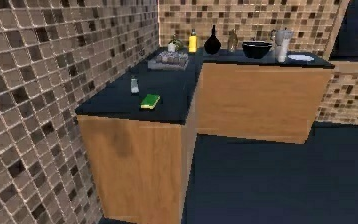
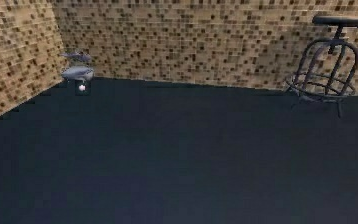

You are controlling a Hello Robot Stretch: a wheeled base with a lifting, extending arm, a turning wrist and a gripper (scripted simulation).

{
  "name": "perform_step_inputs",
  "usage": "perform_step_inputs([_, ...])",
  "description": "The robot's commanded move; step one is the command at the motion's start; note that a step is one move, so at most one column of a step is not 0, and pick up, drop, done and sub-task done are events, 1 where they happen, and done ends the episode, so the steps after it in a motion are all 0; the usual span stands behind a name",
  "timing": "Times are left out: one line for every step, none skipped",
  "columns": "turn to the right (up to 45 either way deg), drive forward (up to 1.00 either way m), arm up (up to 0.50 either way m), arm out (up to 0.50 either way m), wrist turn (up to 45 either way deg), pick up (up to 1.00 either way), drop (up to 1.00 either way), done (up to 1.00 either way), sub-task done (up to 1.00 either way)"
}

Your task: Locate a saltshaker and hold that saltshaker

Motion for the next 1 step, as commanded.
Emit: perform_step_inputs([0.0,0.35,0.00,0.00,0.0,0.00,0.00,0.00,0.00])
